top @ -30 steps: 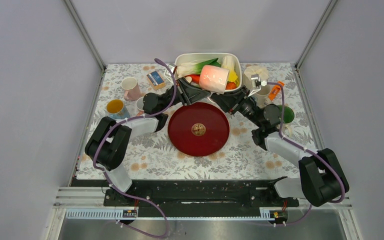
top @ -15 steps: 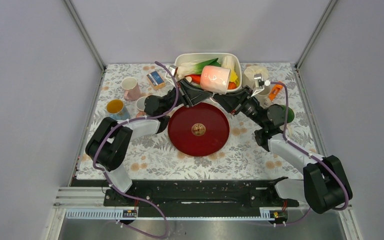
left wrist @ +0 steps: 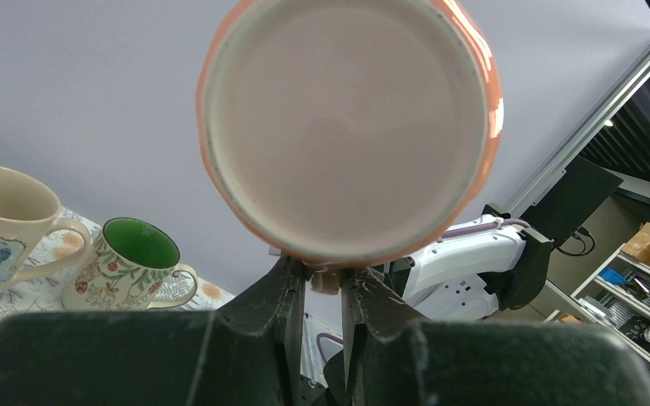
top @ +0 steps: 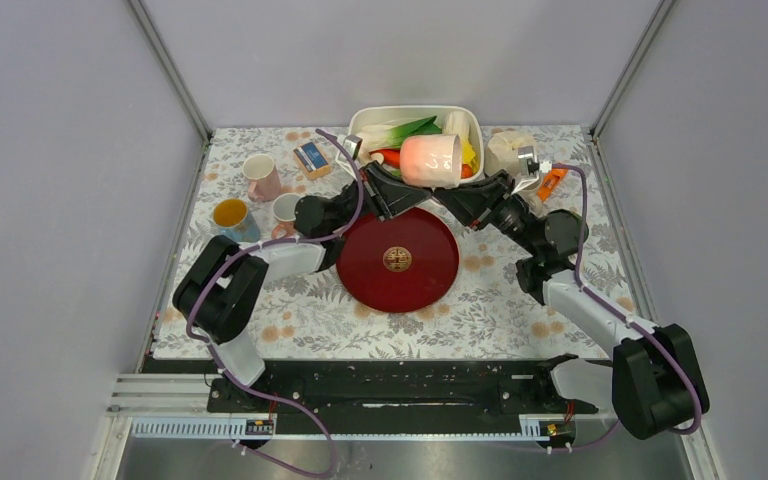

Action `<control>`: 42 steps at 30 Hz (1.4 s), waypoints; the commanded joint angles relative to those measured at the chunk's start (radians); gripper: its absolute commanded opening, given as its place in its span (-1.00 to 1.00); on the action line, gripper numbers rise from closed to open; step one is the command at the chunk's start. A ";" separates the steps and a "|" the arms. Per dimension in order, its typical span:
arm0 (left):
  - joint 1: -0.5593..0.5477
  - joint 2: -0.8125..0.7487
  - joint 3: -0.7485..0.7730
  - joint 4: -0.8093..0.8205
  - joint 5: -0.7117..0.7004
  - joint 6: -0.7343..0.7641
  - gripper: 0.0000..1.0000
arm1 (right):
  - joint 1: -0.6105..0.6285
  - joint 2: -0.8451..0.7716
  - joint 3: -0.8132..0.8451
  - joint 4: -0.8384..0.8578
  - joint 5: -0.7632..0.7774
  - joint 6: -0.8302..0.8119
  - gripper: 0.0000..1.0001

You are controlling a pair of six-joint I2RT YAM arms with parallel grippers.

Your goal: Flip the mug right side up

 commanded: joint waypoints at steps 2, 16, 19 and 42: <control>-0.057 0.015 -0.026 0.134 0.126 0.042 -0.94 | -0.013 -0.072 0.100 0.154 0.059 0.014 -0.47; -0.059 0.016 -0.020 0.134 0.136 0.044 0.96 | -0.056 -0.099 0.144 0.155 -0.040 0.059 -1.00; -0.041 0.006 -0.025 0.112 0.147 0.081 0.98 | -0.090 -0.123 0.161 0.105 -0.063 0.061 -1.00; 0.401 -0.555 -0.004 -1.366 0.090 1.219 0.98 | -0.237 -0.415 0.232 -1.308 0.181 -0.968 -1.00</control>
